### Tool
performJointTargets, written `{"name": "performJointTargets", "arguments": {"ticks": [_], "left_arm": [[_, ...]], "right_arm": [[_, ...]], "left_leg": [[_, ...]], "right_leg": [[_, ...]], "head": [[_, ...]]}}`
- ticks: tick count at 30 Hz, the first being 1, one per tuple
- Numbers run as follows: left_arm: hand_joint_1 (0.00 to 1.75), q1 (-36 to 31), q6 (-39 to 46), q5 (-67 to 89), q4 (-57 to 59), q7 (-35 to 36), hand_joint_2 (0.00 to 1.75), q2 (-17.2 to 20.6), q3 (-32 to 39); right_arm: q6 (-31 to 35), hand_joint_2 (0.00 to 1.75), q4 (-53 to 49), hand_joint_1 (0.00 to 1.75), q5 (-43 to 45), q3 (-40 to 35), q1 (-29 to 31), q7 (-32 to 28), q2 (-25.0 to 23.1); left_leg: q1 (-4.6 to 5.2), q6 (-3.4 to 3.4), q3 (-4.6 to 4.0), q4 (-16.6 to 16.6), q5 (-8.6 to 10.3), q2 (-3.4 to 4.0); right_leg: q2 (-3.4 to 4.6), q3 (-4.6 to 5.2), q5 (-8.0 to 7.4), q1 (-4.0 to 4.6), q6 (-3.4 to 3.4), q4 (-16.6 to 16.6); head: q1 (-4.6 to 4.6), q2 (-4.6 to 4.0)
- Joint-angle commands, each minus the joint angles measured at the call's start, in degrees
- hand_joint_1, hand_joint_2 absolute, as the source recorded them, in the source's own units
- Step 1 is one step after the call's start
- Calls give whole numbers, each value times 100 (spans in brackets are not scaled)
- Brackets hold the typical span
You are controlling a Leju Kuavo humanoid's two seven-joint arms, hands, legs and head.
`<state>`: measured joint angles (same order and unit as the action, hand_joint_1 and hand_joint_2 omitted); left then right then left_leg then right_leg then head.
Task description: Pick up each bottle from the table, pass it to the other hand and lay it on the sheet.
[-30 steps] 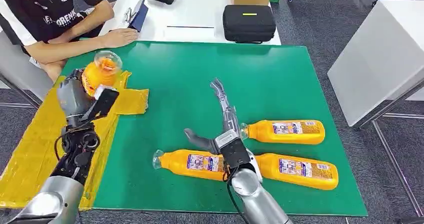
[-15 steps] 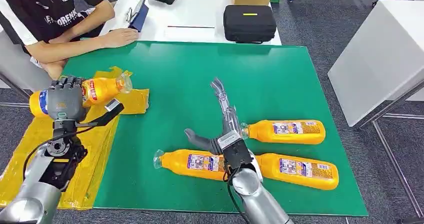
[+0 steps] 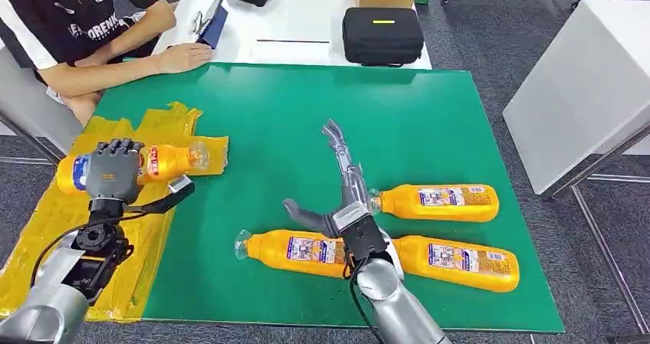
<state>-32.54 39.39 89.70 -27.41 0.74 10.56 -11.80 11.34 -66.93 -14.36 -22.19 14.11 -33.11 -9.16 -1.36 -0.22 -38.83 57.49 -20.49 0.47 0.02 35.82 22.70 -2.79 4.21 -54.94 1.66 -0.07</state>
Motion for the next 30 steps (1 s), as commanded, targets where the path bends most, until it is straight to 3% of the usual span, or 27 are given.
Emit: {"name": "performJointTargets", "arguments": {"ticks": [1, 11, 12, 13, 18, 19, 30], "left_arm": [[175, -323, 61, -5, 854, -58, 175, -126, -90], [175, -338, 61, -22, 970, -79, 175, -138, -45], [147, -354, 61, -24, 1054, -69, 175, -164, 0], [0, -339, 61, -23, 1050, -52, 175, -178, 34], [0, -412, -89, -14, 1296, -15, 175, -245, 103], [0, -397, -55, -34, 1293, -31, 0, -252, 140], [0, -347, -334, -196, 1328, -80, 0, -349, 382]], "right_arm": [[-1, 175, 183, 0, -144, -220, 170, 104, 162], [-14, 175, 188, 0, -193, -237, 171, 156, 169], [-19, 175, 196, 0, -224, -242, 174, 184, 171], [-24, 175, 198, 0, -228, -233, 170, 187, 170], [-60, 175, 266, 0, -300, -212, 207, 223, 168], [-65, 175, 273, 0, -312, -212, 210, 227, 165], [-66, 175, 252, 0, -434, -196, 229, 313, 136]], "left_leg": [[-2, -4, 29, 0, -13, -8], [-3, -3, 19, 1, -9, -6], [-3, -5, 35, 5, -19, -10], [-1, -5, 29, 3, -15, -9], [-2, -5, 31, 3, -16, -11], [-3, -5, 37, 6, -19, -12], [-2, -5, 34, 4, -18, -8]], "right_leg": [[-7, -30, 13, 5, -26, 0], [-6, -19, 9, 6, -20, 1], [-9, -35, 19, 7, -30, -3], [-8, -28, 15, 5, -27, -2], [-10, -31, 17, 6, -29, -2], [-11, -38, 20, 8, -32, -4], [-7, -35, 18, 7, -30, -3]], "head": [[0, 0], [-2, 0], [0, 0], [-2, 0], [-2, 0], [2, 0], [2, 0]]}}
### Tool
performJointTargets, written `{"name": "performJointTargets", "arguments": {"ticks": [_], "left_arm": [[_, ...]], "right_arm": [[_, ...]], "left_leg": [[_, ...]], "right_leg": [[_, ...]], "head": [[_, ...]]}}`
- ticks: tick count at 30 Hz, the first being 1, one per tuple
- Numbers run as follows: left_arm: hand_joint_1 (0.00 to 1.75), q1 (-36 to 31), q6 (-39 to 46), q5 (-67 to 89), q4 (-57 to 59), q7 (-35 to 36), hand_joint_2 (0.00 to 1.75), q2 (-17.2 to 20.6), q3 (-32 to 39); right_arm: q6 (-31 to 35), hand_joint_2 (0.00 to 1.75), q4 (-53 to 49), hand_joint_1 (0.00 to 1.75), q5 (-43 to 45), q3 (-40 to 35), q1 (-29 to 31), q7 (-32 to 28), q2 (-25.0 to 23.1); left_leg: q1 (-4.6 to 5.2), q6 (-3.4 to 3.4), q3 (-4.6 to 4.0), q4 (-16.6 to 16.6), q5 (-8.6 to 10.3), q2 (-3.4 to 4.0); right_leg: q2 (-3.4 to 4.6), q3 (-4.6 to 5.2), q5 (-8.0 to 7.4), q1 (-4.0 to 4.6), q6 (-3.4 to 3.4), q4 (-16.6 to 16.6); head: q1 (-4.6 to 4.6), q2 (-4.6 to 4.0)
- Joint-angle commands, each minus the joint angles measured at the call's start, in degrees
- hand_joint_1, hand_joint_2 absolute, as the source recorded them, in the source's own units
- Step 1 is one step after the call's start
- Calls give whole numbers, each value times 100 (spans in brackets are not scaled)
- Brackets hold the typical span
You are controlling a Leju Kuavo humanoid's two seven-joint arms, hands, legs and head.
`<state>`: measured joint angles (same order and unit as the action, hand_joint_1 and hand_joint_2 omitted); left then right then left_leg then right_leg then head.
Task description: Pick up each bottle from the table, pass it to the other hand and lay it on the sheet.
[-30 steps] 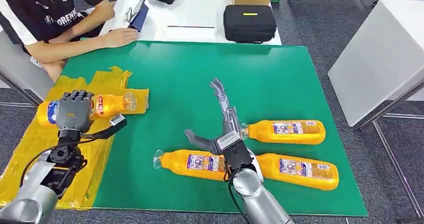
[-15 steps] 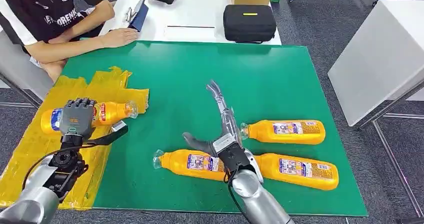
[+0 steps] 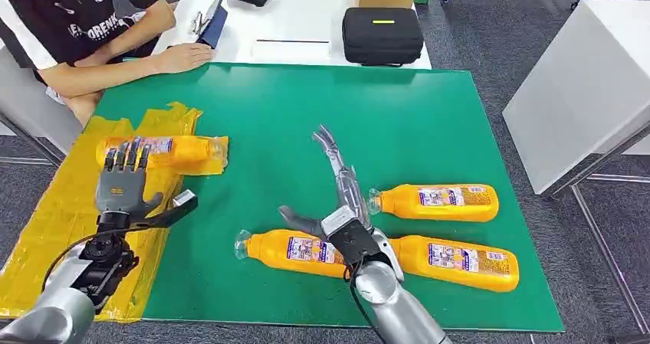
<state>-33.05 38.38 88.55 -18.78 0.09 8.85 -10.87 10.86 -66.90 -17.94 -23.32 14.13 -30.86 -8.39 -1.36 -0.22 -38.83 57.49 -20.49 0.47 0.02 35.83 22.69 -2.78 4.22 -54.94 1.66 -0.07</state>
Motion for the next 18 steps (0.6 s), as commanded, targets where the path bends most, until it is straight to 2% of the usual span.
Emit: {"name": "performJointTargets", "arguments": {"ticks": [1, 6, 7, 10, 11, 13, 14, 15, 16, 18], "left_arm": [[0, -306, -236, -93, 457, -27, 0, -178, 312], [0, -341, -30, -111, 401, -211, 0, -168, 573], [0, -338, 57, -126, 382, -247, 0, -168, 612], [0, -216, 162, -605, -193, -760, 0, -235, 1051], [0, -216, 162, -605, -193, -760, 0, -235, 1051], [0, -191, 162, -702, -348, -902, 0, -260, 1166], [0, -131, 162, -933, -663, -1220, 0, -327, 1439], [0, -94, 162, -1264, -914, -1675, 0, -407, 1784], [0, -90, 162, -1428, -1014, -1924, 0, -465, 1981], [0, -370, 21, -2835, -588, -3338, 0, -770, 2800]], "right_arm": [[-22, 175, 245, 0, -81, -74, 225, 93, 62], [-83, 175, 299, 0, -116, -38, 231, 92, 49], [-85, 175, 307, 0, -118, -37, 234, 89, 44], [-47, 175, 299, 0, -137, -32, 223, 84, 35], [-47, 175, 299, 0, -137, -32, 223, 84, 35], [-34, 175, 291, 0, -145, -32, 217, 86, 41], [39, 175, 276, 0, -192, -28, 210, 88, 55], [191, 175, 261, 0, -318, -44, 202, 94, 75], [265, 175, 258, 0, -391, -61, 204, 102, 94], [542, 175, 253, 0, -755, -145, 208, 181, 184]], "left_leg": [[-1, -4, 24, 1, -12, -5], [-3, -6, 44, 9, -25, -10], [-3, -4, 23, 4, -13, -7], [-2, -6, 47, 9, -27, -10], [-4, -3, 16, 3, -9, -7], [-4, -9, 70, 19, -43, -16], [-4, -9, 75, 19, -45, -16], [-4, -4, 22, 5, -13, -11], [-5, -6, 38, 9, -23, -17], [-2, -7, 27, 6, -15, -18]], "right_leg": [[-5, -25, 12, 5, -24, 0], [-9, -45, 25, 8, -39, -8], [-7, -24, 13, 6, -26, -3], [-8, -48, 27, 7, -41, -9], [-7, -19, 9, 7, -23, 0], [-14, -72, 44, 12, -60, -18], [-13, -76, 45, 12, -63, -18], [-11, -25, 14, 8, -27, -2], [-16, -44, 24, 10, -36, -6], [-18, -34, 18, 6, -29, -3]], "head": [[0, 0], [0, 0], [-2, 0], [0, 0], [0, 0], [0, 0], [2, 0], [0, 0], [-2, 0], [2, 0]]}}
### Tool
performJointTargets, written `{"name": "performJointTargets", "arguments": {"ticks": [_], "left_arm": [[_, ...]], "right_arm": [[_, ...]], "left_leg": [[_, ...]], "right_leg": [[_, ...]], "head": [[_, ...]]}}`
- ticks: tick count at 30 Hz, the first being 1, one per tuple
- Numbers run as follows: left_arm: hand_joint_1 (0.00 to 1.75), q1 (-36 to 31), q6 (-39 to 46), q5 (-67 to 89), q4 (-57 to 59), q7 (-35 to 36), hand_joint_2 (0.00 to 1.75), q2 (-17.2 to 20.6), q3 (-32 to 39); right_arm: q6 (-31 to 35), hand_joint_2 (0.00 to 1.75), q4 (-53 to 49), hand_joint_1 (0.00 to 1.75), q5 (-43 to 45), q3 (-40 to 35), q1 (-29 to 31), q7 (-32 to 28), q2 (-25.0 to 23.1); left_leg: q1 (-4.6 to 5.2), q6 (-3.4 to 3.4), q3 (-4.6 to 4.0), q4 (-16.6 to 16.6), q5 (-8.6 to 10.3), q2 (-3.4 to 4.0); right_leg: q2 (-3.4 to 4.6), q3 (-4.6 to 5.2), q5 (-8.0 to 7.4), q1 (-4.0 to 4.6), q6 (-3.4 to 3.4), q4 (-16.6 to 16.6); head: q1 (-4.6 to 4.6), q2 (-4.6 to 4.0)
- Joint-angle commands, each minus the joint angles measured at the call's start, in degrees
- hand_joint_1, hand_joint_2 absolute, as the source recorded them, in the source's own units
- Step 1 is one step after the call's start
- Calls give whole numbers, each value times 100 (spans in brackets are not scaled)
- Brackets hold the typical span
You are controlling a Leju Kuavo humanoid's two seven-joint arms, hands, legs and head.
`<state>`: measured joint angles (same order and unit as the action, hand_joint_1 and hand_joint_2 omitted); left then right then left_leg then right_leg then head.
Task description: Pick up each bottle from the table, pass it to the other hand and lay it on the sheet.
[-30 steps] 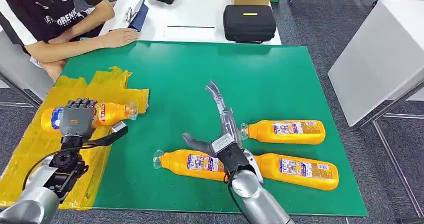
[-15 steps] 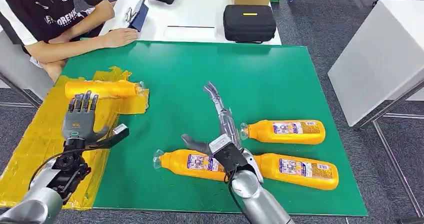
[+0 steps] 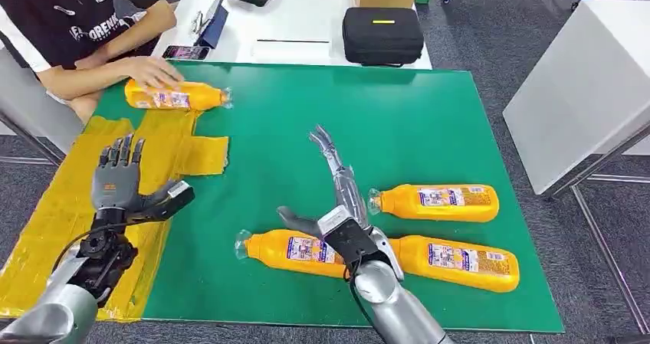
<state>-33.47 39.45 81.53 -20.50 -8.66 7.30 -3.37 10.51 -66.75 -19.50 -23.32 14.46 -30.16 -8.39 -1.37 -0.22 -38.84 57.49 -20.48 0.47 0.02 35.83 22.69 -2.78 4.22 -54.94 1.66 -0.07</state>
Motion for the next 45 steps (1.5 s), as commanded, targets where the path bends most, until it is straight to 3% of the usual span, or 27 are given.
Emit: {"name": "performJointTargets", "arguments": {"ticks": [1, 2, 3, 6, 7, 20, 22, 23, 30, 33, 34, 41, 42, 45], "left_arm": [[0, -432, -534, -2754, -282, -2911, 0, -674, 2281], [0, -435, -1635, -3778, -510, -3134, 0, -813, 2465], [0, -360, -2080, -4163, -713, -3134, 0, -858, 2486], [0, -171, -3474, -5665, -898, -3134, 0, -862, 2415], [0, -213, -3892, -6178, -679, -3133, 0, -843, 2401], [0, -258, -3902, -6488, -572, -3108, 0, -851, 2190], [0, -237, -4588, -7033, -565, -2966, 0, -966, 2183], [0, -199, -4783, -7232, -602, -2893, 175, -1010, 2168], [0, 85, -5008, -7803, -911, -2742, 175, -1234, 1646], [0, 40, -5572, -8140, -814, -2716, 175, -1313, 1364], [0, 5, -5650, -8220, -793, -2698, 175, -1375, 1348], [0, -95, -5635, -8500, -802, -2504, 175, -1557, 1141], [0, -113, -5619, -8535, -777, -2477, 175, -1570, 1123], [0, -125, -5612, -8577, -748, -2447, 175, -1577, 1102]], "right_arm": [[639, 175, 218, 0, -724, -182, 159, 134, 213], [755, 175, 204, 0, -1011, -255, 158, 208, 283], [778, 175, 203, 0, -1166, -310, 166, 277, 320], [560, 175, 22, 0, -1975, -587, 125, 711, 527], [481, 175, -134, 0, -2651, -741, 58, 1100, 654], [380, 175, -214, 0, -2992, -751, -25, 1230, 700], [173, 175, -239, 0, -3344, -895, -74, 1340, 859], [110, 175, -261, 0, -3467, -946, -123, 1371, 926], [-326, 175, -364, 0, -3901, -970, -584, 1596, 1154], [-540, 175, -210, 0, -4026, -895, -613, 1709, 1107], [-597, 0, -127, 0, -4065, -893, -574, 1768, 1082], [-925, 0, 377, 0, -4265, -903, -507, 2029, 869], [-939, 175, 551, 0, -4255, -909, -442, 2028, 833], [-965, 175, 713, 0, -4268, -918, -349, 2035, 807]], "left_leg": [[-5, -8, 41, 12, -26, -19], [-4, -10, 53, 16, -33, -30], [-4, -6, 21, 6, -11, -27], [-1, -7, 34, 4, -17, -16], [0, -8, 49, 6, -25, -17], [-1, -4, 23, 2, -12, -8], [0, -4, 27, 5, -16, -9], [0, -4, 20, 1, -10, -12], [2, -6, 27, -1, -15, -17], [3, -5, 24, 0, -15, -15], [3, -6, 36, 4, -23, -22], [1, -7, 35, 6, -23, -14], [1, -6, 22, 2, -15, -14], [1, -4, 17, -1, -11, -5]], "right_leg": [[-18, -48, 28, 10, -39, -8], [-28, -63, 37, 11, -47, -11], [-27, -31, 17, 7, -25, -2], [-14, -39, 18, 5, -30, 0], [-14, -55, 25, 6, -38, -1], [-7, -26, 12, 5, -24, 0], [-7, -30, 15, 5, -29, -3], [-11, -25, 11, 4, -21, 1], [-17, -38, 16, 1, -22, 6], [-14, -33, 15, 2, -23, 3], [-19, -46, 24, 4, -32, 0], [-12, -43, 20, 7, -34, -1], [-13, -30, 13, 5, -24, 4], [-4, -22, 7, 4, -20, 6]], "head": [[0, 0], [0, 0], [0, 0], [-2, 0], [0, 0], [0, 0], [0, 0], [0, 0], [0, 0], [2, 0], [0, 0], [0, 0], [0, 0], [0, 0]]}}
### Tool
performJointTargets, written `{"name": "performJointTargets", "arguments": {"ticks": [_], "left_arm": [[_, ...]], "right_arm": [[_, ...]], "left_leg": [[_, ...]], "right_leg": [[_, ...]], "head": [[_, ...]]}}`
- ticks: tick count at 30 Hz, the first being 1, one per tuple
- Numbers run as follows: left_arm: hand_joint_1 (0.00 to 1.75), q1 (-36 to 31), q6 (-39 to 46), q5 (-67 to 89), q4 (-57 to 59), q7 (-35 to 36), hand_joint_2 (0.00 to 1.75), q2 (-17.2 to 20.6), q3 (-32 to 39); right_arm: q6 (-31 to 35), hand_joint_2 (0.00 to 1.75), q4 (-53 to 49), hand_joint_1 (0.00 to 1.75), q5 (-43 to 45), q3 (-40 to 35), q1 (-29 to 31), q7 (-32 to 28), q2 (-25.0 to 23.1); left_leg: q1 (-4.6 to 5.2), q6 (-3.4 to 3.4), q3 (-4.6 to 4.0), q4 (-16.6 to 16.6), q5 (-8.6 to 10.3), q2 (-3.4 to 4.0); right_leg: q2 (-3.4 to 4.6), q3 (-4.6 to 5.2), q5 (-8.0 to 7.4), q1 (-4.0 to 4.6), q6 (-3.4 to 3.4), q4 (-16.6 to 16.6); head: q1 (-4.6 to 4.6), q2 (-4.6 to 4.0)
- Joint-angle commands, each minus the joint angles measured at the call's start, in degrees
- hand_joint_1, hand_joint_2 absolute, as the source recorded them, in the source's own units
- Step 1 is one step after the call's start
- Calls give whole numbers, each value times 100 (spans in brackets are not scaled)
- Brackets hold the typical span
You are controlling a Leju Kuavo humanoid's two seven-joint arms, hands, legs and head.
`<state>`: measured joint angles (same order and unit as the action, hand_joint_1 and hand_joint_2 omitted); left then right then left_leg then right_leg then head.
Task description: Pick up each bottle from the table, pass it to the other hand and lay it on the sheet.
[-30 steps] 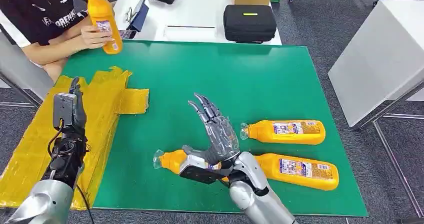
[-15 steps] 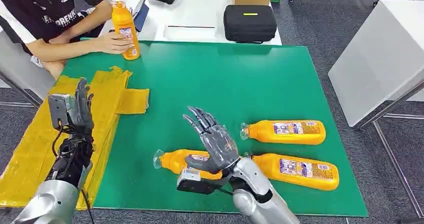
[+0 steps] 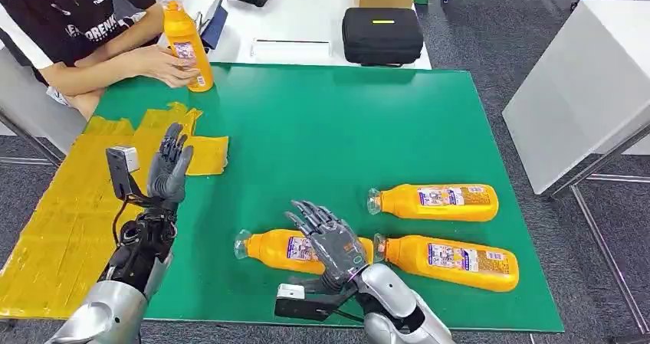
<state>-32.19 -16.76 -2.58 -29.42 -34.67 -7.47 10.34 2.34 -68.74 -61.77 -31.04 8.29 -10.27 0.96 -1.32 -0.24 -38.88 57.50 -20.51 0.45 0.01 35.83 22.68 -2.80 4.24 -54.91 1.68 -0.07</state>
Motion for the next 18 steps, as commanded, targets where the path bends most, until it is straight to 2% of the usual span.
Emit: {"name": "performJointTargets", "arguments": {"ticks": [1, 9, 11, 14, 17, 18], "left_arm": [[0, -254, 10, -166, 145, 154, 175, -100, -270], [0, -80, 85, -212, 71, 183, 175, -102, -372], [0, -25, 81, -205, 59, 162, 175, -106, -399], [0, -22, 111, -241, 66, 140, 175, -100, -434], [0, 12, 155, -279, 16, 169, 175, -81, -426], [0, 26, 170, -287, 3, 171, 175, -69, -418]], "right_arm": [[-147, 175, 912, 0, -41, -147, 268, 46, -129], [55, 175, 1159, 0, -264, 122, 176, 501, -135], [55, 175, 1215, 0, -236, 200, 118, 500, -117], [127, 175, 1405, 0, -401, 303, 139, 643, -181], [183, 175, 1671, 0, -656, 335, 263, 948, -242], [204, 175, 1705, 0, -702, 345, 290, 991, -246]], "left_leg": [[-3, -2, 32, -1, -14, -6], [-2, -4, 49, 1, -22, -8], [-1, -3, 26, -5, -10, -2], [-2, -4, 39, -3, -17, -5], [-2, -2, 20, -3, -9, 1], [-2, -3, 49, 1, -24, -2]], "right_leg": [[-6, -34, 14, 7, -29, 2], [-6, -51, 22, 8, -37, 1], [-3, -28, 10, 4, -21, 6], [-5, -42, 17, 6, -30, 4], [0, -21, 8, 5, -20, 4], [-1, -49, 22, 7, -37, -1]], "head": [[0, 0], [0, 0], [-2, 0], [-2, 0], [0, 0], [0, 0]]}}
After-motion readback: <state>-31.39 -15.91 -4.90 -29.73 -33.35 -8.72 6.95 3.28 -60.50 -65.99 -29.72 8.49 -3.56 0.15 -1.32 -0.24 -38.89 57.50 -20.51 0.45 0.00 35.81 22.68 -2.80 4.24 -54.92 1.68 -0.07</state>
